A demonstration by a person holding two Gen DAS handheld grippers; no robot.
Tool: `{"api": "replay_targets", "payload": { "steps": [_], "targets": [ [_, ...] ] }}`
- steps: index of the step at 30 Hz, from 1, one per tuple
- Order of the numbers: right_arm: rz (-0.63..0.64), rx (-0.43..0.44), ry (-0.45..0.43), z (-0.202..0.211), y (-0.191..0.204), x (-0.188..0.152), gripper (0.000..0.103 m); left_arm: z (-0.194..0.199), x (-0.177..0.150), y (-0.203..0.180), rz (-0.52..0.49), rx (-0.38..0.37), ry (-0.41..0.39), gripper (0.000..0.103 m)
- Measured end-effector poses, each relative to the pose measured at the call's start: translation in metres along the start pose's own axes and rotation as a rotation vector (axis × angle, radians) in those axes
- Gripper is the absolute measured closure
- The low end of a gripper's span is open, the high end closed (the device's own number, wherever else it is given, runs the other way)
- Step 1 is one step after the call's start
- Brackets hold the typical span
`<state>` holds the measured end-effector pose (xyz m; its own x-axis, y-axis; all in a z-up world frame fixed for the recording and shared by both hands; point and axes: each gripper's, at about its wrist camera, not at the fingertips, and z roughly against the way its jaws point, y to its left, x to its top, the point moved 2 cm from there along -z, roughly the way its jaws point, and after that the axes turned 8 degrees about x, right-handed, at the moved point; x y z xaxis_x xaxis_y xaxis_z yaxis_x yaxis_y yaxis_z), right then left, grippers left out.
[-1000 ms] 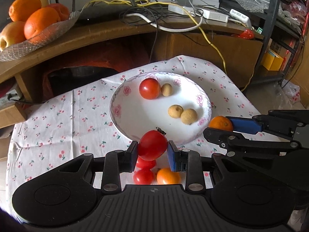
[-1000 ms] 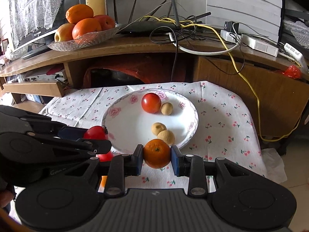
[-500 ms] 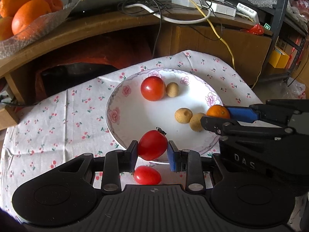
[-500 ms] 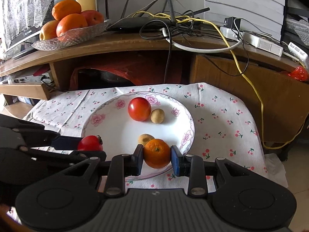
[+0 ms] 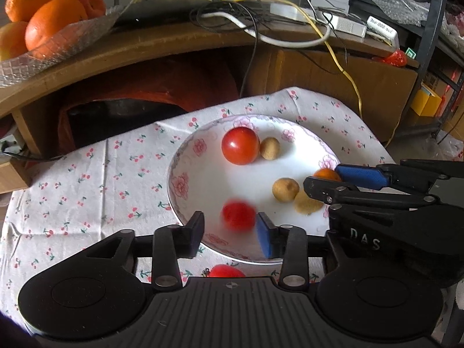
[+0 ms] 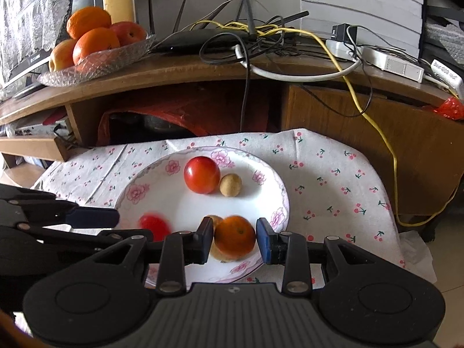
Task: Organize fruits
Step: 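Carry the tomato in the left gripper while the right gripper carries the orange to the bowl, then open the left gripper over the bowl while the right gripper releases the orange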
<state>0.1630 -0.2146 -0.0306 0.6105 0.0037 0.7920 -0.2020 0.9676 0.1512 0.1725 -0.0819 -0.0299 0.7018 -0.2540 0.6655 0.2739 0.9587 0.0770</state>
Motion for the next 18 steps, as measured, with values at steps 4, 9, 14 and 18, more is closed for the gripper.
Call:
{"api": "replay_targets", "payload": {
  "steps": [4,9,14,18],
  "targets": [
    [-0.012,0.004,-0.014,0.004,-0.002,0.003,0.068,0.005,0.003,0.001,0.012,-0.003,-0.015,0.047],
    [-0.033,0.007,-0.045,0.014,-0.005,0.009,0.067,0.013,0.005,0.003,0.021,-0.008,-0.041,0.039],
    [-0.065,0.015,-0.093,0.029,-0.009,0.016,0.064,0.017,0.002,0.002,0.006,-0.005,-0.048,0.036],
    [-0.067,0.018,-0.108,0.038,-0.008,0.017,0.064,0.021,0.0,0.002,-0.001,-0.006,-0.048,0.036]
  ]
}}
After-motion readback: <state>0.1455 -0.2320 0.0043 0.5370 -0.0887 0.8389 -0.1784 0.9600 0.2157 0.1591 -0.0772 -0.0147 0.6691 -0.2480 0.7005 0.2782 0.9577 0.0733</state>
